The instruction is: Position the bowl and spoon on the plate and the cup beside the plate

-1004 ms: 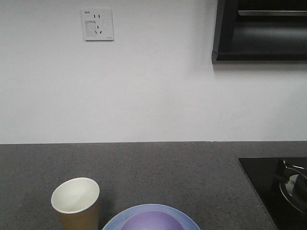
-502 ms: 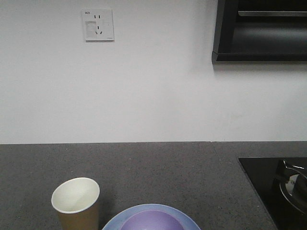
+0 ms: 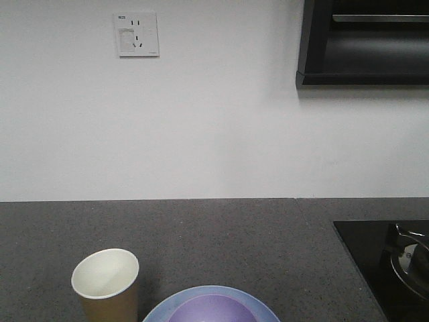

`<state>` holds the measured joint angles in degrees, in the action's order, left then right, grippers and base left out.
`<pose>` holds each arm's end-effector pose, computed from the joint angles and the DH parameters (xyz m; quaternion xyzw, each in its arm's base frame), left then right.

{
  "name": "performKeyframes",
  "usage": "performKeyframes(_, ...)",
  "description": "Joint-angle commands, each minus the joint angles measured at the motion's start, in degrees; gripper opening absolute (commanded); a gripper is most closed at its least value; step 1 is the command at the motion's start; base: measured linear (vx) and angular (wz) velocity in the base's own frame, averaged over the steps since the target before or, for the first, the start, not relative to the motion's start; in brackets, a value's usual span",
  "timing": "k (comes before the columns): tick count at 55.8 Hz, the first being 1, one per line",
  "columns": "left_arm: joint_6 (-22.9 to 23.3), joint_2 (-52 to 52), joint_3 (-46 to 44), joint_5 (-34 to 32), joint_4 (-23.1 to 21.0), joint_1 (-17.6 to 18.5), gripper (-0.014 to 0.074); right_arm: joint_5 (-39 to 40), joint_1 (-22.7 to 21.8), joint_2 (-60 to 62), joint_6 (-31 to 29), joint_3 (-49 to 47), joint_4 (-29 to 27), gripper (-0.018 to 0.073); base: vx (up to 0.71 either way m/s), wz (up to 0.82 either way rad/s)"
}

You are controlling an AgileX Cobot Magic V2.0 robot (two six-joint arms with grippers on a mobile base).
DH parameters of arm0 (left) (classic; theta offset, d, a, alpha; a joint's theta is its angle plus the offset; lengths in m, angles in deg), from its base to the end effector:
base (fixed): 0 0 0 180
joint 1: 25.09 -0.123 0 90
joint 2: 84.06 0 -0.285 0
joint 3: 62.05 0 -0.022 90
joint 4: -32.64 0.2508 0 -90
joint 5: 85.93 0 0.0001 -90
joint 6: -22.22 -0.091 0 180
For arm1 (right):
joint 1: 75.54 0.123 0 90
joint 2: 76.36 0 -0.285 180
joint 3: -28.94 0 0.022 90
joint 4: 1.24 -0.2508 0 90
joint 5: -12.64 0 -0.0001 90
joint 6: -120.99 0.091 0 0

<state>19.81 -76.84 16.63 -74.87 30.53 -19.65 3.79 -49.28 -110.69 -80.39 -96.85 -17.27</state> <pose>0.0558 -0.0060 0.1876 0.0401 0.7476 -0.0321 0.6622 0.0925 0.0500 0.3009 -0.2187 0.7166 0.1348 0.6485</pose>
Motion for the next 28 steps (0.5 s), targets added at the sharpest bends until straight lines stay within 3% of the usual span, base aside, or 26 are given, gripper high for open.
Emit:
performKeyframes(1,0.03,-0.38,-1.47,-4.45,-0.42,0.11,-0.0006,4.86,0.19,-0.05,-0.58,-1.63,0.16,-0.0009,0.00,0.00)
performKeyframes(28,0.03,-0.38,-1.47,-4.45,-0.42,0.11,-0.0006,4.91,0.19,-0.05,-0.58,-1.63,0.16,-0.0009,0.00,0.00)
